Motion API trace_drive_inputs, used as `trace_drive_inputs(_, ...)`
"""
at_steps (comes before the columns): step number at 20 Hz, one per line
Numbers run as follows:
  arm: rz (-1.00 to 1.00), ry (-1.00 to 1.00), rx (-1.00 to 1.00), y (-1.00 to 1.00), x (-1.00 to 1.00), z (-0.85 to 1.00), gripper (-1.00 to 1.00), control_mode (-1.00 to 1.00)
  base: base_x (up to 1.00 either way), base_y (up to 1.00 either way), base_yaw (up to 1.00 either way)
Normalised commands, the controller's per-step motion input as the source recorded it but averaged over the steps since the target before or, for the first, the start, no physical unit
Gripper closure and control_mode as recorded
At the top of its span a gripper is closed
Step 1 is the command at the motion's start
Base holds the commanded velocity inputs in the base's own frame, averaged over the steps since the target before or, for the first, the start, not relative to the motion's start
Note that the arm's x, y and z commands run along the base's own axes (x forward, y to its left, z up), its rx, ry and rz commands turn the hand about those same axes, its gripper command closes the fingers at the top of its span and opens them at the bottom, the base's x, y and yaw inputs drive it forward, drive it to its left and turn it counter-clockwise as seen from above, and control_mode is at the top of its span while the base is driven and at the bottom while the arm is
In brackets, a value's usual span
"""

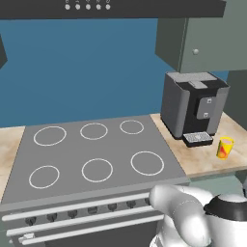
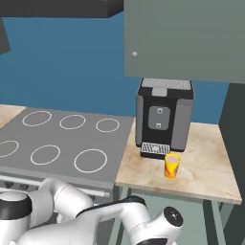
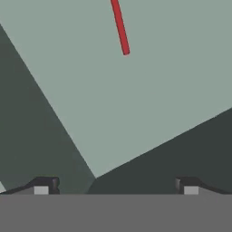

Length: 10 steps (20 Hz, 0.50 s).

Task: Pick up the straw from the right drawer and put it inside the smoothie cup.

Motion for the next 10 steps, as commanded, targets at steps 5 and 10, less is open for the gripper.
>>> trace_drive_inputs(5, -0.08, 0.0, 0.02, -0.89, -0.67, 0.26, -1.0, -1.0, 0.0, 0.0, 0.0)
trace_drive_inputs(10, 0.0, 0.04, 0.0, -0.25, 0.52, 0.54, -1.0, -1.0, 0.0, 0.0, 0.0)
